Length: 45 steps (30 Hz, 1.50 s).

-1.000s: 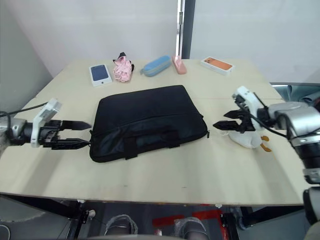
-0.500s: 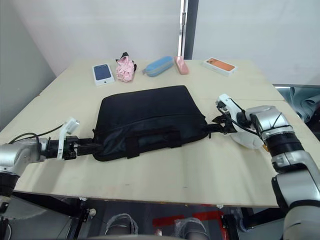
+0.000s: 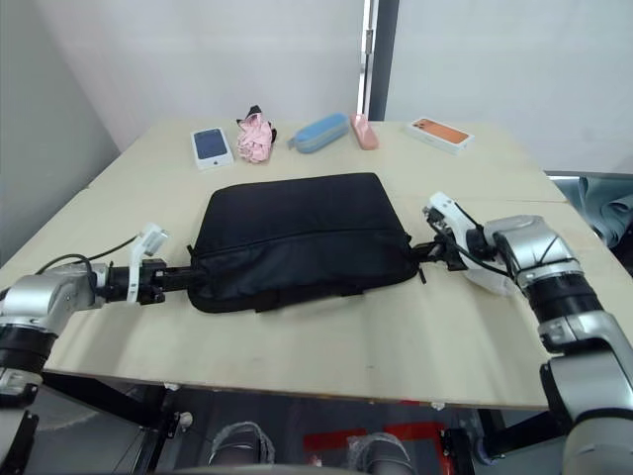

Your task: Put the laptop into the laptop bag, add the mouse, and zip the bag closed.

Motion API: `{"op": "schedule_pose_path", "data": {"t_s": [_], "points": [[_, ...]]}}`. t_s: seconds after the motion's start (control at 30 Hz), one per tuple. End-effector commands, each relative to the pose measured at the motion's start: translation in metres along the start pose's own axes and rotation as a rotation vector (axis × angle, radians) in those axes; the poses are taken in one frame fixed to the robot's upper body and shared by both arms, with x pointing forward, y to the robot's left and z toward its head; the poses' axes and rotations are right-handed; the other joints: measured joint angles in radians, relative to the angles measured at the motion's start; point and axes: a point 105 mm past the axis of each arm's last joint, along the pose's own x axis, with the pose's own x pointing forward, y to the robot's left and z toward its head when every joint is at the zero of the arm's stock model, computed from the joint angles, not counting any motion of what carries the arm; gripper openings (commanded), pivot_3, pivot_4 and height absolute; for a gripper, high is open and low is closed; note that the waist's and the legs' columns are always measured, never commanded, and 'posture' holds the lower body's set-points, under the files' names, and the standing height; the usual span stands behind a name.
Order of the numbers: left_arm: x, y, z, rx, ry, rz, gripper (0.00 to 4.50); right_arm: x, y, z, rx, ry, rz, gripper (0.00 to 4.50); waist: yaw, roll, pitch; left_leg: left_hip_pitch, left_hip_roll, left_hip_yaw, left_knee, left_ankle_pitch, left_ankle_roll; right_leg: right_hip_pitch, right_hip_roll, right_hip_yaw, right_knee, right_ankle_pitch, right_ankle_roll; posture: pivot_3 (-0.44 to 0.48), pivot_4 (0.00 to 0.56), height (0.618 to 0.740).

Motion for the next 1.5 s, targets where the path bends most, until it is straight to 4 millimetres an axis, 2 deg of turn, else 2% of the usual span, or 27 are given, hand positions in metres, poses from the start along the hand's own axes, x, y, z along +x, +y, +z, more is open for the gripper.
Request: {"op": "schedule_pose_path", "data": {"t_s": [0.03, 0.13, 0.3, 0.47, 0.7, 0.83, 0.97, 1.0, 1.17, 1.23, 1.33, 1.43, 1.47, 1.5], "points": [[-0.017, 0.011, 0.023, 0.073, -0.026, 0.065, 0.98, 0.010, 0.030, 0.005, -0.044, -0.001, 0.117, 0.00, -0.006, 0.000, 0.000, 0.000, 0.002, 0.000, -0.001, 0.001, 0.000, 0.000, 0.001, 0.000, -0.001, 0.000, 0.000, 0.000, 0.150, 0.740], [-0.030, 0.018, 0.032, 0.103, -0.016, 0.091, 0.98, 0.013, 0.052, 0.007, -0.085, -0.002, 0.176, 0.00, -0.008, 0.000, 0.000, 0.000, 0.006, 0.001, -0.002, 0.001, -0.002, -0.001, 0.005, 0.000, -0.004, 0.000, 0.000, 0.000, 0.150, 0.740], [-0.049, 0.031, 0.023, 0.154, 0.079, 0.125, 0.98, 0.018, 0.085, 0.010, -0.154, -0.011, 0.263, 0.00, -0.004, -0.001, 0.001, 0.000, 0.013, 0.001, -0.007, 0.002, -0.004, -0.002, 0.012, -0.001, -0.008, 0.000, -0.001, 0.000, 0.150, 0.740], [-0.070, 0.048, -0.001, 0.191, 0.219, 0.191, 0.98, 0.030, 0.098, 0.013, -0.160, -0.009, 0.268, 0.00, -0.004, 0.000, 0.001, 0.001, 0.014, 0.001, -0.007, -0.002, -0.013, -0.001, 0.013, -0.002, -0.007, -0.001, -0.002, 0.000, 0.150, 0.740], [-0.089, 0.066, -0.002, 0.152, 0.201, 0.284, 0.98, 0.043, 0.127, 0.010, -0.152, -0.011, 0.376, 0.00, -0.004, 0.000, 0.000, 0.003, 0.014, 0.001, -0.006, -0.002, -0.014, -0.001, 0.013, -0.001, -0.004, -0.001, -0.002, 0.000, 0.150, 0.740], [-0.085, 0.061, -0.003, 0.155, 0.207, 0.235, 0.98, 0.053, 0.121, 0.008, -0.163, -0.010, 0.329, 0.00, -0.005, 0.000, 0.000, 0.003, 0.014, 0.001, -0.006, -0.002, -0.015, -0.001, 0.012, -0.001, -0.005, -0.001, -0.002, 0.000, 0.150, 0.740], [-0.090, 0.053, -0.020, 0.177, 0.290, 0.166, 2.23, 0.051, 0.106, 0.010, -0.144, -0.030, 0.268, 0.00, -0.008, 0.000, 0.000, 0.003, 0.014, 0.001, -0.007, -0.002, -0.015, -0.001, 0.012, -0.001, -0.005, -0.001, -0.002, 0.000, 0.150, 0.740], [-0.092, 0.053, -0.022, 0.187, 0.307, 0.167, 2.60, 0.050, 0.101, 0.009, -0.138, -0.032, 0.252, 0.63, -0.007, 0.000, 0.000, 0.003, 0.014, 0.001, -0.007, -0.002, -0.015, -0.001, 0.012, -0.001, -0.005, -0.001, -0.002, 0.000, 0.150, 0.740], [-0.102, 0.062, -0.005, 0.307, 0.297, 0.264, 4.38, 0.023, 0.102, 0.019, -0.115, -0.088, 0.292, 2.35, 0.005, 0.000, 0.000, 0.003, 0.014, 0.000, -0.006, -0.002, -0.015, 0.000, 0.012, -0.001, -0.005, -0.001, -0.002, 0.000, 0.150, 0.740], [-0.106, 0.063, 0.010, 0.361, 0.273, 0.294, 4.39, 0.006, 0.104, 0.024, -0.114, -0.118, 0.302, 2.98, 0.010, 0.000, 0.000, 0.002, 0.013, 0.000, -0.006, -0.002, -0.015, 0.000, 0.012, -0.001, -0.005, -0.001, -0.002, 0.000, 0.150, 0.740], [-0.108, 0.053, 0.042, 0.476, 0.220, 0.270, 4.39, -0.024, 0.103, 0.033, -0.092, -0.179, 0.294, 3.99, 0.016, 0.000, 0.000, 0.002, 0.014, 0.000, -0.006, -0.002, -0.014, 0.000, 0.012, -0.002, -0.005, -0.001, -0.002, 0.000, 0.150, 0.740], [-0.098, 0.026, 0.080, 0.648, 0.145, 0.159, 4.39, -0.057, 0.099, 0.045, -0.101, -0.267, 0.253, 3.99, 0.024, -0.001, 0.000, 0.001, 0.014, 0.000, -0.005, -0.002, -0.014, -0.001, 0.012, -0.002, -0.005, -0.001, -0.002, 0.000, 0.150, 0.740], [-0.090, 0.011, 0.094, 0.707, 0.092, 0.095, 4.39, -0.067, 0.098, 0.047, -0.123, -0.281, 0.221, 3.99, 0.028, -0.001, 0.001, 0.001, 0.014, 0.000, -0.005, -0.002, -0.014, -0.001, 0.012, -0.002, -0.005, -0.001, -0.002, 0.000, 0.150, 0.740], [-0.073, -0.015, 0.110, 0.772, 0.006, -0.025, 4.39, -0.078, 0.095, 0.046, -0.147, -0.289, 0.168, 3.99, 0.033, -0.001, 0.001, 0.001, 0.014, 0.000, -0.005, -0.002, -0.014, -0.001, 0.012, -0.002, -0.005, -0.001, -0.002, 0.000, 0.150, 0.740]]}}
